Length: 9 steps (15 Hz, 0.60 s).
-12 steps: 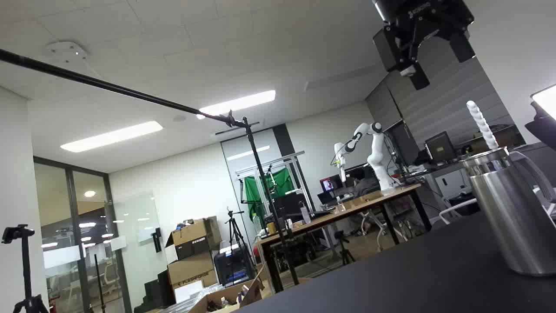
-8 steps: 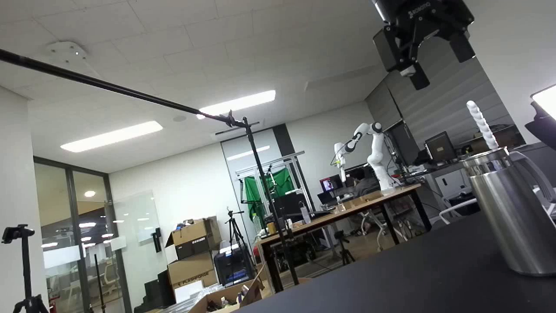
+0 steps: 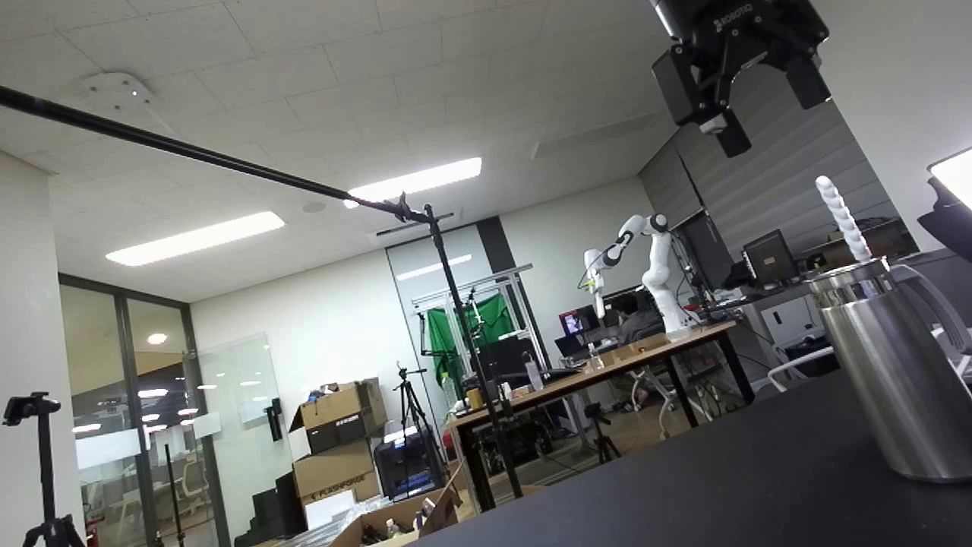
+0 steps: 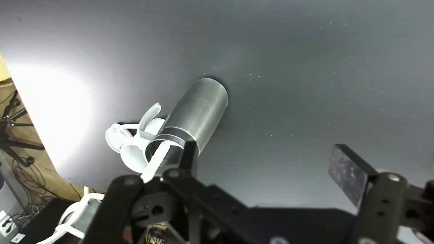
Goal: Move the brush inside the flask up and down
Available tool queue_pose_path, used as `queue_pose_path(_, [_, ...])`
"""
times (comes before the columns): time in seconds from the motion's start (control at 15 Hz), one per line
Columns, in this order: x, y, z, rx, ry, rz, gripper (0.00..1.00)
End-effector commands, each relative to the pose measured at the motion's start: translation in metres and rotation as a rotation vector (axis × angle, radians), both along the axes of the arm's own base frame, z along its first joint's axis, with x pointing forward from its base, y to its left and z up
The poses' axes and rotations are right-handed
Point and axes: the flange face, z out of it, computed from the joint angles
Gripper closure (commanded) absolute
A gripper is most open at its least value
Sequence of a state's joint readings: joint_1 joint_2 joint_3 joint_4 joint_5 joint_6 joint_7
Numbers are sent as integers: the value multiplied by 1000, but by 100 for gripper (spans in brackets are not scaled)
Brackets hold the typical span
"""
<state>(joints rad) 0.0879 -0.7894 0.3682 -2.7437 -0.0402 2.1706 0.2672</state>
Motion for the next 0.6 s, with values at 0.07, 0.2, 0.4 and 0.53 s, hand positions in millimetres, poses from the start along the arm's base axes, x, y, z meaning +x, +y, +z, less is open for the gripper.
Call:
queue_pose_path(0.07, [0, 0, 1, 0, 1, 0, 0])
queue_pose_path(0.2, [12, -21, 11, -10, -12, -68, 0])
queue_pose_path(0.4, [29, -67, 22, 16, -35, -231, 0])
queue_pose_path(0.53, [41, -99, 22, 31, -33, -326, 0])
